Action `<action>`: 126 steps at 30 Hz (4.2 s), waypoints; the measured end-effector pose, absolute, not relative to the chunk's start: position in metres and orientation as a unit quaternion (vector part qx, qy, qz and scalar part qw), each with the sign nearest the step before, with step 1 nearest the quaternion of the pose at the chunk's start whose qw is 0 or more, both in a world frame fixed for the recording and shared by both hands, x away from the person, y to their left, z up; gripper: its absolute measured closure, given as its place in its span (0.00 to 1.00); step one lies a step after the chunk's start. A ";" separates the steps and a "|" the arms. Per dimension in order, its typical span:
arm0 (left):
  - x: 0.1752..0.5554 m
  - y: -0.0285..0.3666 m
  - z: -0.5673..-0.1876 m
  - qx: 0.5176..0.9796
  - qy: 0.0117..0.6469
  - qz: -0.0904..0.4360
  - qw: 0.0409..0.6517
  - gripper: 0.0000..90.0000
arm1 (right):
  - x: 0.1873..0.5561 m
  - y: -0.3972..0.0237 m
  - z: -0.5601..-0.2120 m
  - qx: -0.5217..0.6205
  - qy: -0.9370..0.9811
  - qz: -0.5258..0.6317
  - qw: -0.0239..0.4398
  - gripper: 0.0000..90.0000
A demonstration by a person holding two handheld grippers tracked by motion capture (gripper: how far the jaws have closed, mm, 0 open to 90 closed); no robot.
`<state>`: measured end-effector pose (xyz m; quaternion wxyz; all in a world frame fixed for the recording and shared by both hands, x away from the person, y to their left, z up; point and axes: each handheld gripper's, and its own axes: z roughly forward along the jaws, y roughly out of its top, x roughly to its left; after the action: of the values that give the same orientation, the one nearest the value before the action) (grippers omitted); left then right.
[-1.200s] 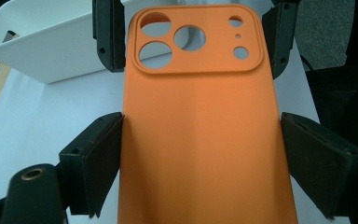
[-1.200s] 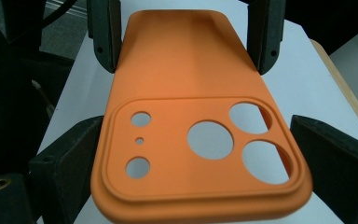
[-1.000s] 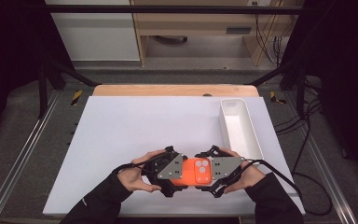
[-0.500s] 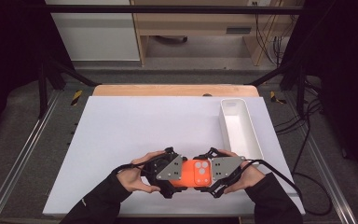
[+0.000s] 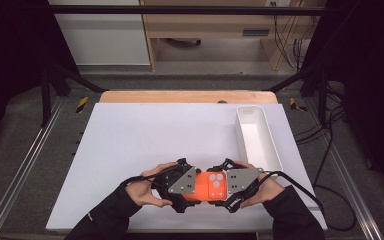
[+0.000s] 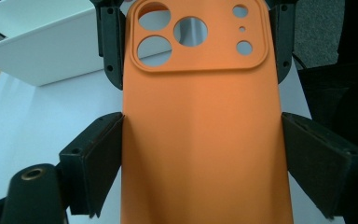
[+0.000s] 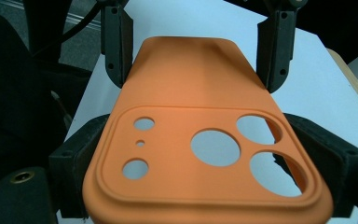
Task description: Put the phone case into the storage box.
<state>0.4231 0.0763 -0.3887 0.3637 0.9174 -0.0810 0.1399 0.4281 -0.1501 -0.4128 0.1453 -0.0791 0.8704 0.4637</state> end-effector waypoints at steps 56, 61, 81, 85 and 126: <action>0.427 0.077 -0.391 0.924 -0.065 0.114 0.359 0.17 | 0.427 -0.149 -0.411 -0.062 0.872 0.470 0.122 0.18; 0.427 0.079 -0.388 0.922 -0.054 0.108 0.369 0.10 | 0.428 -0.151 -0.409 -0.056 0.872 0.470 0.123 0.18; 0.434 0.095 -0.392 0.923 0.040 0.081 0.374 0.00 | 0.431 -0.164 -0.395 -0.026 0.900 0.423 0.100 0.18; 0.436 0.096 -0.396 0.926 0.052 0.074 0.367 0.00 | 0.432 -0.167 -0.393 -0.017 0.907 0.411 0.094 0.18; 0.442 0.071 -0.405 0.961 0.035 0.040 0.271 0.00 | 0.438 -0.132 -0.366 -0.019 0.950 0.305 0.060 0.18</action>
<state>0.4417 0.0710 -0.4049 0.2712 0.9611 0.0348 0.0397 0.4383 -0.1316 -0.3665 0.0596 -0.0194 0.9504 0.3048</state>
